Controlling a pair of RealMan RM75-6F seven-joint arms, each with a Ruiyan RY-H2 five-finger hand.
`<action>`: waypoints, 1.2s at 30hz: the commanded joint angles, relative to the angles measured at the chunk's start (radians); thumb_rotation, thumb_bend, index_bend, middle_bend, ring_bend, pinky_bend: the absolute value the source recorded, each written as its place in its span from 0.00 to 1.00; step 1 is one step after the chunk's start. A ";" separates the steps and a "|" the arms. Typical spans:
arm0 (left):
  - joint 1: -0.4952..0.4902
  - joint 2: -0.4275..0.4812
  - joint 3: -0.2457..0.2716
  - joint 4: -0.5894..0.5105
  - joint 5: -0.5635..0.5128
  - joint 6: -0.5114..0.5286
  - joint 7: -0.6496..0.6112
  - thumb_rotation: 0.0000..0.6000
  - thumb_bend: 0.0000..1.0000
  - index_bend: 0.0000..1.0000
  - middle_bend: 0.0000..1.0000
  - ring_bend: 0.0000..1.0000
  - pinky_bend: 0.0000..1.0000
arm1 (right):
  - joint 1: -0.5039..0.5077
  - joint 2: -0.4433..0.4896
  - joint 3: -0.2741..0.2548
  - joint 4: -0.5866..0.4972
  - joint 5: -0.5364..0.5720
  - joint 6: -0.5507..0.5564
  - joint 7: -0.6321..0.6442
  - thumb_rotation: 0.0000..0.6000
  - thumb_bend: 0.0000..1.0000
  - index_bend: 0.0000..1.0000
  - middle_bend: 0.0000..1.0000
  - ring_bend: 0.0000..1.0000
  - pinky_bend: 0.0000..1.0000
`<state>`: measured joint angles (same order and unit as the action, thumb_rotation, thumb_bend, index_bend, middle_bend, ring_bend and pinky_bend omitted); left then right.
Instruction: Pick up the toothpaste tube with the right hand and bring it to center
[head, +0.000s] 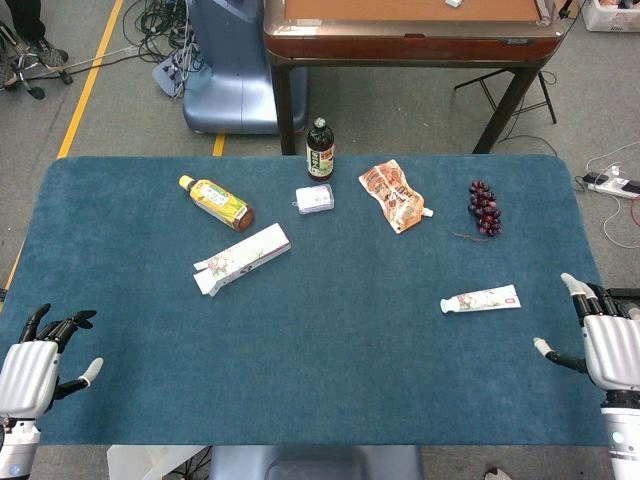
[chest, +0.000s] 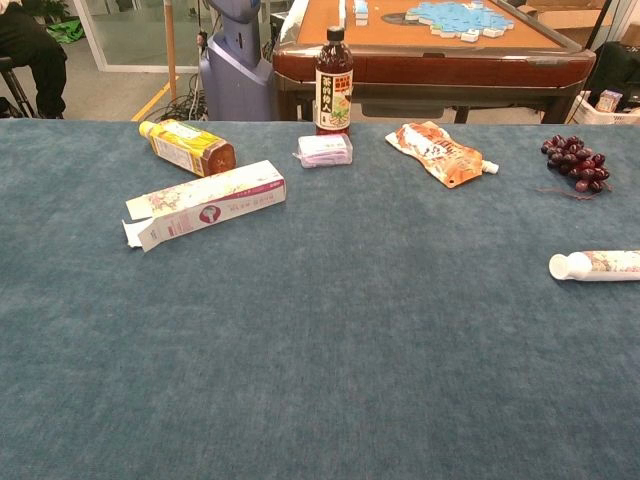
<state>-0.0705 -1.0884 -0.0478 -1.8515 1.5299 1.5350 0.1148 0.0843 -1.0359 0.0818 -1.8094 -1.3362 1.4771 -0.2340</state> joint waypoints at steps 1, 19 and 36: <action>0.000 -0.001 0.001 0.001 0.001 0.000 -0.001 1.00 0.22 0.22 0.36 0.33 0.04 | -0.005 0.002 -0.003 -0.003 -0.008 0.004 0.004 0.82 0.23 0.10 0.20 0.14 0.24; 0.006 0.002 0.001 0.010 -0.001 0.008 -0.012 1.00 0.22 0.22 0.36 0.33 0.04 | 0.144 0.005 0.051 0.048 0.011 -0.196 -0.050 0.86 0.26 0.31 0.37 0.22 0.26; 0.031 0.029 0.007 0.007 -0.011 0.030 -0.023 1.00 0.22 0.22 0.36 0.33 0.04 | 0.345 -0.197 0.064 0.338 0.124 -0.462 -0.124 0.87 0.27 0.39 0.43 0.24 0.26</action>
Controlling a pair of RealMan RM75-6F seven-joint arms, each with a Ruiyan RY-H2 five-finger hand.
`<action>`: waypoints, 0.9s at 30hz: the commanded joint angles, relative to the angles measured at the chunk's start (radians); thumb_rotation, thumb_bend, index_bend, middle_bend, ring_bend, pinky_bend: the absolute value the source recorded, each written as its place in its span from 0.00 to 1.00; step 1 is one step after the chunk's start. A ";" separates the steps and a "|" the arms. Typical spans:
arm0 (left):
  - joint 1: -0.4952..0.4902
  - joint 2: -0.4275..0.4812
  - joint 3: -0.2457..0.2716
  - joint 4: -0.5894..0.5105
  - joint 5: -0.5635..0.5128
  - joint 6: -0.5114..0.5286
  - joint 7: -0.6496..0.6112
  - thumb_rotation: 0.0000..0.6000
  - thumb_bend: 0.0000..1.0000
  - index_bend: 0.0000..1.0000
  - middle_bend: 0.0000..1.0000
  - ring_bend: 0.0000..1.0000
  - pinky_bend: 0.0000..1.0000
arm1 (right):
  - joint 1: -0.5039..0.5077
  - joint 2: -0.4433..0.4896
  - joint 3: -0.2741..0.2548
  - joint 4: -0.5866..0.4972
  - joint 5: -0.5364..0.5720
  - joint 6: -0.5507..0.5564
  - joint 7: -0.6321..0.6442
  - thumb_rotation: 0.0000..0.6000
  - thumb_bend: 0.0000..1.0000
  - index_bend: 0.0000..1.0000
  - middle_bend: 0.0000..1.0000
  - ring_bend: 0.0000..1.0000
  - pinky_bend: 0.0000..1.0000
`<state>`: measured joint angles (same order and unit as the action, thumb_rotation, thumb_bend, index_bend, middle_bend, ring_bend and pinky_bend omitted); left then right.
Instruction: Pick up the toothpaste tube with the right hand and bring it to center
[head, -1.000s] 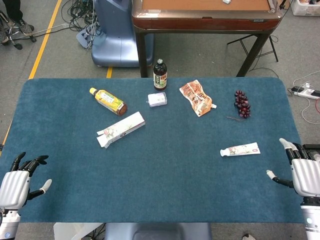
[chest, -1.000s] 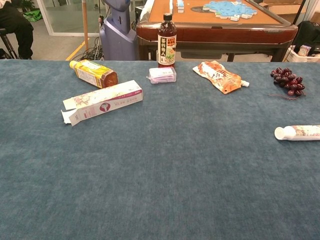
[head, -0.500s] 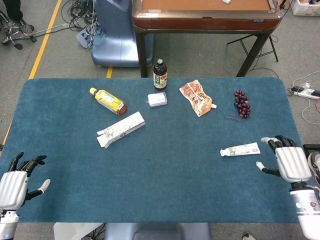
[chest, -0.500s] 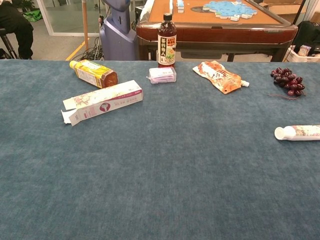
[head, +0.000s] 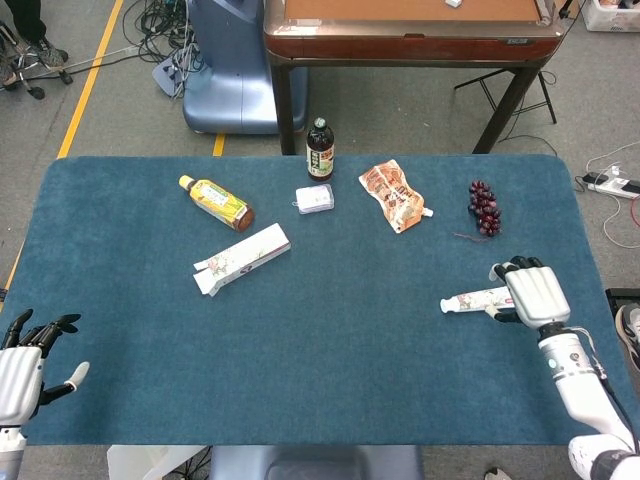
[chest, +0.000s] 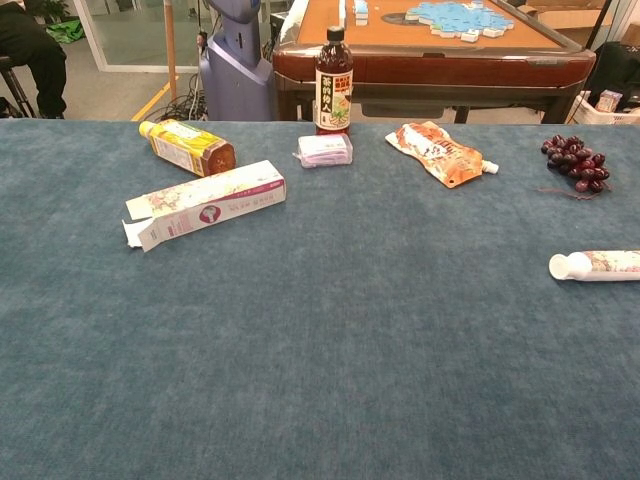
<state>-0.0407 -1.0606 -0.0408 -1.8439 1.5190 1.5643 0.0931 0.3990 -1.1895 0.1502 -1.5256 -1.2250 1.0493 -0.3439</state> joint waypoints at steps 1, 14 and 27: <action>0.002 0.003 0.000 -0.001 -0.001 0.002 -0.002 1.00 0.22 0.22 0.36 0.33 0.04 | 0.041 -0.062 -0.006 0.080 0.015 -0.046 -0.017 0.87 0.27 0.39 0.43 0.24 0.26; 0.019 0.009 0.005 0.005 -0.008 0.012 -0.013 1.00 0.22 0.22 0.36 0.33 0.04 | 0.118 -0.208 -0.038 0.261 0.014 -0.128 -0.057 0.87 0.27 0.39 0.43 0.24 0.26; 0.024 0.007 0.006 0.009 -0.009 0.010 -0.015 1.00 0.22 0.22 0.36 0.33 0.04 | 0.136 -0.232 -0.073 0.319 0.003 -0.160 -0.067 0.87 0.27 0.40 0.43 0.24 0.26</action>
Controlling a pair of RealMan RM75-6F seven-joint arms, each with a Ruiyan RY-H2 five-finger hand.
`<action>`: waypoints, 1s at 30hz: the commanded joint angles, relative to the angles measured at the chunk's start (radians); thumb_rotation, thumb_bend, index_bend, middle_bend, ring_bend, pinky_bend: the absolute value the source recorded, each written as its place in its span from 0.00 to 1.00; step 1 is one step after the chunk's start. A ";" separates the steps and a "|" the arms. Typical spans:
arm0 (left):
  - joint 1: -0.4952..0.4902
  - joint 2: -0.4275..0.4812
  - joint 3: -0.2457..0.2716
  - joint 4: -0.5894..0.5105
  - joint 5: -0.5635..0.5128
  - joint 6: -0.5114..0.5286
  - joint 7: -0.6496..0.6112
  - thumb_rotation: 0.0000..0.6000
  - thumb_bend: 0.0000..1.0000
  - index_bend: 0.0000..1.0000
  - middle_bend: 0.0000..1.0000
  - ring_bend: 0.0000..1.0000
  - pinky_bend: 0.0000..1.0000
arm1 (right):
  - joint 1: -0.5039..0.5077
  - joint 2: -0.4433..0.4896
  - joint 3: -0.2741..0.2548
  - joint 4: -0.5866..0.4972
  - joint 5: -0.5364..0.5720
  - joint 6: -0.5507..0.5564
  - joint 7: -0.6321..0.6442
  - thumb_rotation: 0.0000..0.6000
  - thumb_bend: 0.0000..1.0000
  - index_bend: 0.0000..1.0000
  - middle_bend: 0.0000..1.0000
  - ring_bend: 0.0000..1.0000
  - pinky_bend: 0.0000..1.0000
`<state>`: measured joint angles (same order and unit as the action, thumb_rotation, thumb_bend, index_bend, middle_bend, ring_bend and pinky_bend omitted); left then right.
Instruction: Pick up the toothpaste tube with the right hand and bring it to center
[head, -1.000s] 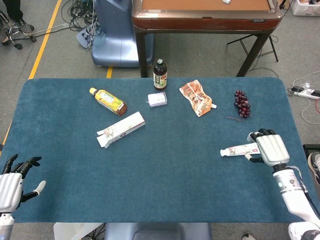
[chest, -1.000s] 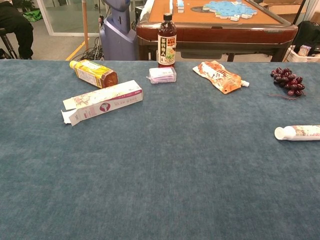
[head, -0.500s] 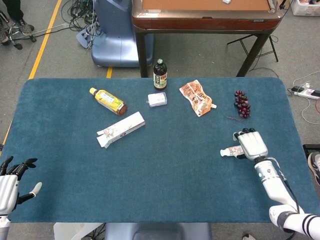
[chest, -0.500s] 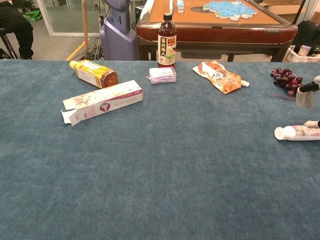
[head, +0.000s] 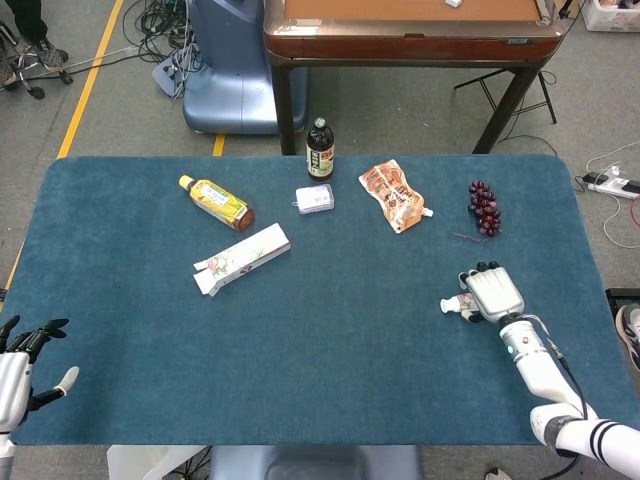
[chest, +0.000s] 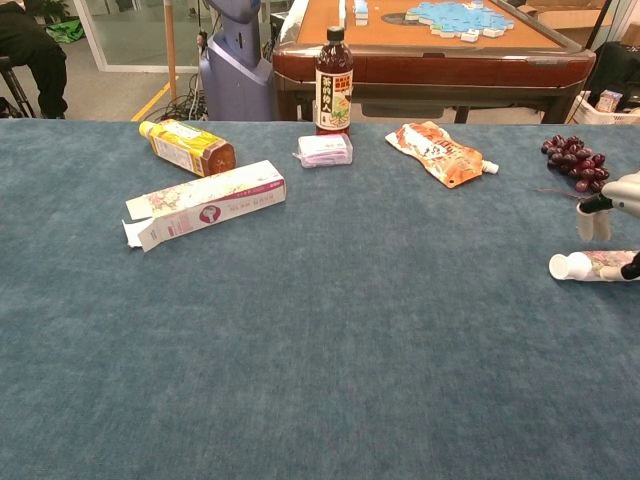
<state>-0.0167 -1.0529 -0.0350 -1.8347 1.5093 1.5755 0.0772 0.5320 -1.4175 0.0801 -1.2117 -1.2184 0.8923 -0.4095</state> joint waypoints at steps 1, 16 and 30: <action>-0.001 -0.001 0.000 0.000 0.000 -0.002 0.003 1.00 0.22 0.22 0.36 0.33 0.04 | 0.006 -0.007 -0.006 0.011 -0.007 -0.005 -0.002 0.87 0.27 0.40 0.43 0.24 0.26; -0.002 -0.006 -0.003 0.001 -0.005 -0.009 0.007 1.00 0.22 0.22 0.36 0.33 0.04 | 0.020 -0.023 -0.018 0.043 0.012 -0.040 -0.005 1.00 0.31 0.49 0.48 0.28 0.26; 0.000 -0.003 -0.007 0.008 -0.010 -0.008 0.001 1.00 0.22 0.22 0.36 0.33 0.04 | 0.064 -0.032 0.020 -0.042 0.025 -0.042 -0.007 1.00 0.31 0.50 0.48 0.29 0.26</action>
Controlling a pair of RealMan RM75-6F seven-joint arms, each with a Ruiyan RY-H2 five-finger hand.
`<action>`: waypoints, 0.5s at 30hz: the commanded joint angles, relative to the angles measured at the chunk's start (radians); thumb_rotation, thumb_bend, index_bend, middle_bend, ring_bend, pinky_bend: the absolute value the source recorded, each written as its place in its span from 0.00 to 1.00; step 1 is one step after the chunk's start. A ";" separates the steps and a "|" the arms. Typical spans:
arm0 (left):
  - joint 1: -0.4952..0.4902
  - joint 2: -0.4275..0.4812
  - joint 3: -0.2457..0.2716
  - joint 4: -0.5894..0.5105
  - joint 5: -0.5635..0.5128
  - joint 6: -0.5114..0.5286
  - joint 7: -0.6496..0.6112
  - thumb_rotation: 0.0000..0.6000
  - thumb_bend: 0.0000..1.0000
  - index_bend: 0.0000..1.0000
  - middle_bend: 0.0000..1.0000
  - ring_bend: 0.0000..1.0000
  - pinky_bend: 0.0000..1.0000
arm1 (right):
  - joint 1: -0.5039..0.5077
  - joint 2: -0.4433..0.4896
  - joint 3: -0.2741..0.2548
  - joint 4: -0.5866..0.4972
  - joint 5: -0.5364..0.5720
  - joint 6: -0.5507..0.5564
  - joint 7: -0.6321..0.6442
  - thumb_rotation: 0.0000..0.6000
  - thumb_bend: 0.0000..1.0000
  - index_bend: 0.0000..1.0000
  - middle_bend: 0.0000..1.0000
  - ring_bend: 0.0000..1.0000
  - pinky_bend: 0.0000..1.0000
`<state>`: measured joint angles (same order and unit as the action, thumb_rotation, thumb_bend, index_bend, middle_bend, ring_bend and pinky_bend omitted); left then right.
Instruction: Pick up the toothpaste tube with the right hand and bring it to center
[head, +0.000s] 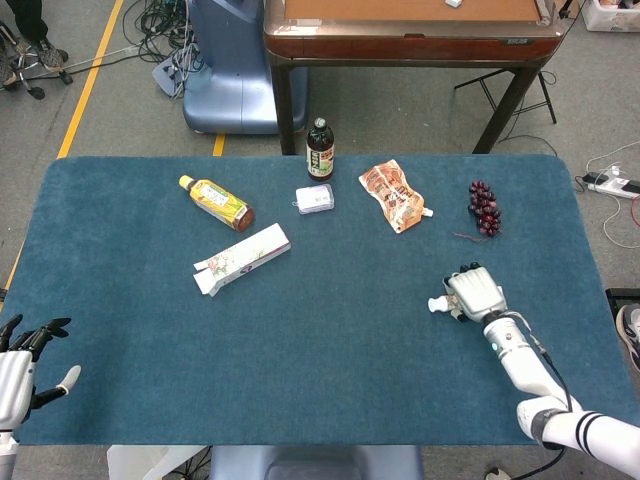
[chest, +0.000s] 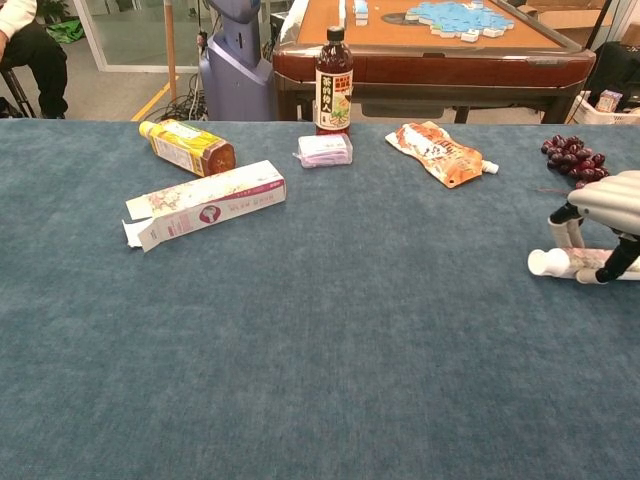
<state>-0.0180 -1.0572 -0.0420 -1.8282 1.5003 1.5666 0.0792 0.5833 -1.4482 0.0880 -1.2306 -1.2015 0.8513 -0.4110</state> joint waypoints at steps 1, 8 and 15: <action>0.002 0.001 0.000 0.003 -0.001 0.001 -0.003 1.00 0.22 0.22 0.36 0.33 0.04 | 0.018 -0.001 0.016 -0.035 0.014 -0.005 -0.011 1.00 0.31 0.50 0.48 0.29 0.26; 0.008 -0.001 0.003 0.015 -0.005 0.004 -0.016 1.00 0.22 0.22 0.36 0.33 0.04 | 0.058 0.001 0.026 -0.116 0.095 -0.044 -0.088 1.00 0.31 0.45 0.43 0.28 0.26; 0.011 -0.002 0.004 0.023 -0.004 0.005 -0.024 1.00 0.22 0.22 0.36 0.33 0.04 | 0.065 0.006 0.019 -0.130 0.129 -0.020 -0.120 0.94 0.25 0.26 0.31 0.24 0.26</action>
<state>-0.0068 -1.0596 -0.0375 -1.8055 1.4966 1.5714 0.0553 0.6473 -1.4426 0.1077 -1.3620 -1.0735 0.8290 -0.5300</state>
